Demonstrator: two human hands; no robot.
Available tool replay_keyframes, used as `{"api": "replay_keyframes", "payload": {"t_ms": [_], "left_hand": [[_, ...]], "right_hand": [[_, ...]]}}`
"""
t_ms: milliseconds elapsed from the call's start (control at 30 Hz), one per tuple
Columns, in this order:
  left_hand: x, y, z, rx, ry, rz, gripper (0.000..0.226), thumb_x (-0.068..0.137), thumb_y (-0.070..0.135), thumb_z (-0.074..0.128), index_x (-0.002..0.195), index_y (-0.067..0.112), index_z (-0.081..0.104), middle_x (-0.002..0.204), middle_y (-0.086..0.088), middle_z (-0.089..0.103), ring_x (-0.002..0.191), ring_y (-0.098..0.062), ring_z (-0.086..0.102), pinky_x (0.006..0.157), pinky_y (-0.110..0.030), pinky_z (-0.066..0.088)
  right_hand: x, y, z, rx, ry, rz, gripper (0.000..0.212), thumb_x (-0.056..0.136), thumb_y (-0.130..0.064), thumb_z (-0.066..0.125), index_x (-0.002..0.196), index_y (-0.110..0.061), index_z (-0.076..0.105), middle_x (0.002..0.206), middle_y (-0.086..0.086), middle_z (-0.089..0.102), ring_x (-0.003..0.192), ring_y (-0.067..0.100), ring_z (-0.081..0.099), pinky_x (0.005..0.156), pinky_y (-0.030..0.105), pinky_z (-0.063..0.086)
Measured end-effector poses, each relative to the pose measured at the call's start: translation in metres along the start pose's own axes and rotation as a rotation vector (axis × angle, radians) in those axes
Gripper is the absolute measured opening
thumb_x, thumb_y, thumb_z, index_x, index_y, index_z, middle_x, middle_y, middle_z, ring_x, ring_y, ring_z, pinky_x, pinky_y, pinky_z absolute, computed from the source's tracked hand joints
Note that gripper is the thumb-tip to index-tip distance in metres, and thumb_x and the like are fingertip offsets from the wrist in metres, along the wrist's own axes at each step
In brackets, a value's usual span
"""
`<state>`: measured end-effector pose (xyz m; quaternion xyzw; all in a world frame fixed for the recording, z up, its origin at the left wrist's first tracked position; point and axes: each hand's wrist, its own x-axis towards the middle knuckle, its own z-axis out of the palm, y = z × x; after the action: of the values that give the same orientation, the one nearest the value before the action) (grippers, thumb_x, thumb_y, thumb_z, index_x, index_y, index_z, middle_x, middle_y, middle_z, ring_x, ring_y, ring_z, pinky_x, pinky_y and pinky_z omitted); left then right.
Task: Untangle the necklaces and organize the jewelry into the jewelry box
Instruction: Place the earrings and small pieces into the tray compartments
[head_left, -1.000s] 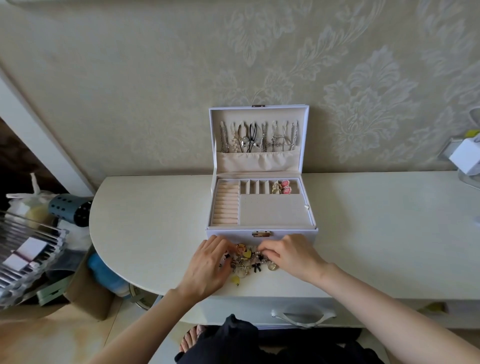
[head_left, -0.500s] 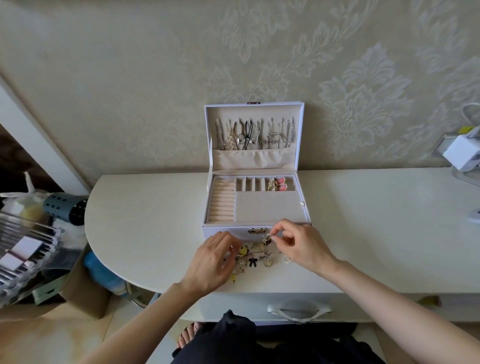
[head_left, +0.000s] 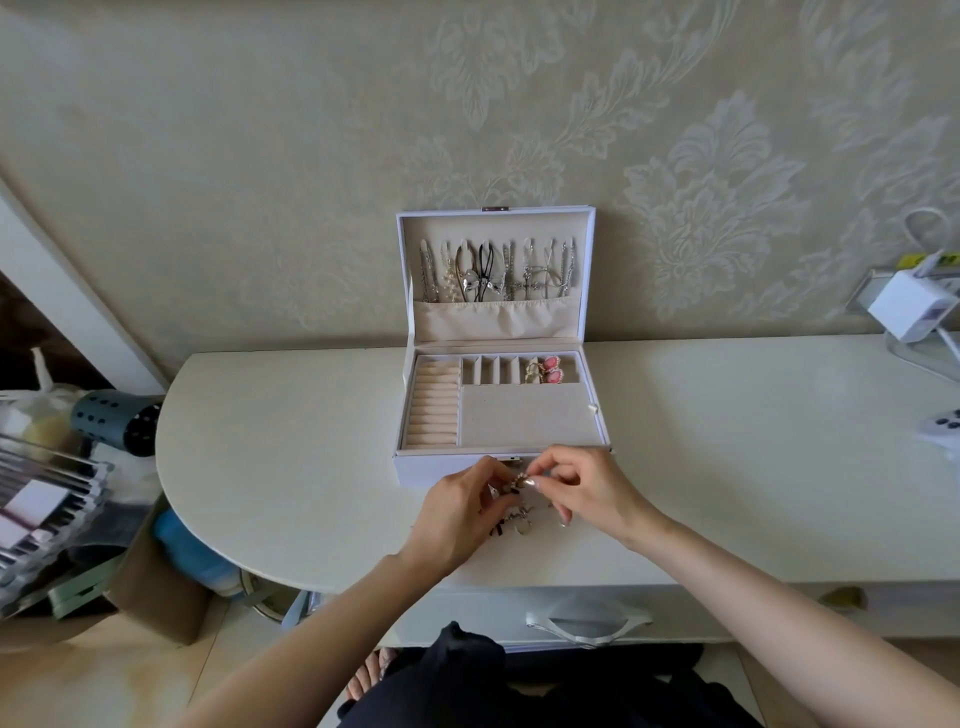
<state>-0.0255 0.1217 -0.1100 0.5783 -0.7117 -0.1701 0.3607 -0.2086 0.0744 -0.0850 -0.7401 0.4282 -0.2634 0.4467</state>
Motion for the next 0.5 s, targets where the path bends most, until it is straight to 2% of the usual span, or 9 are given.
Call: {"api": "replay_keyframes", "payload": {"t_ms": [167,267,333,400,500], "left_hand": [[-0.004,-0.002,-0.002,0.003,0.015,0.042,0.018,0.083,0.027,0.066,0.097,0.015,0.065,0.079,0.016,0.063,0.061,-0.001,0.051,0.059,-0.007,0.040],[-0.004,0.001,-0.002,-0.099,0.016,-0.038,0.017,0.084,0.018,0.069,0.098,0.011,0.063,0.079,0.014,0.065,0.060,0.000,0.053,0.060,-0.011,0.042],[-0.003,0.005,-0.003,-0.203,0.006,-0.105,0.013,0.085,0.010,0.068,0.095,0.011,0.061,0.076,0.009,0.067,0.060,-0.003,0.057,0.061,-0.015,0.044],[-0.003,0.010,-0.004,-0.275,0.004,-0.129,0.012,0.086,0.002,0.064,0.087,0.013,0.058,0.073,0.009,0.067,0.059,-0.002,0.059,0.060,-0.014,0.045],[-0.002,0.009,-0.007,-0.257,-0.005,-0.126,0.017,0.087,0.003,0.062,0.082,0.018,0.057,0.072,0.010,0.066,0.060,-0.007,0.058,0.060,-0.016,0.045]], "right_hand": [[0.001,0.007,-0.001,-0.098,0.040,-0.053,0.015,0.087,-0.012,0.064,0.078,-0.023,0.060,0.045,-0.006,0.055,0.042,0.013,0.050,0.058,0.036,0.050],[0.001,0.011,0.000,-0.294,0.112,-0.204,0.011,0.086,-0.016,0.065,0.079,-0.022,0.059,0.046,-0.010,0.052,0.042,0.013,0.049,0.053,0.032,0.050],[-0.001,0.011,-0.001,-0.463,0.181,-0.347,0.009,0.082,-0.017,0.066,0.078,-0.021,0.059,0.044,-0.010,0.041,0.047,0.014,0.041,0.047,0.021,0.043],[-0.003,0.009,-0.003,-0.561,0.214,-0.432,0.011,0.076,-0.016,0.068,0.075,-0.021,0.058,0.046,-0.013,0.030,0.048,0.012,0.031,0.043,0.015,0.028],[-0.004,0.009,-0.004,-0.603,0.235,-0.466,0.010,0.074,-0.016,0.070,0.074,-0.020,0.061,0.045,-0.012,0.034,0.044,0.008,0.026,0.044,0.012,0.023]]}}
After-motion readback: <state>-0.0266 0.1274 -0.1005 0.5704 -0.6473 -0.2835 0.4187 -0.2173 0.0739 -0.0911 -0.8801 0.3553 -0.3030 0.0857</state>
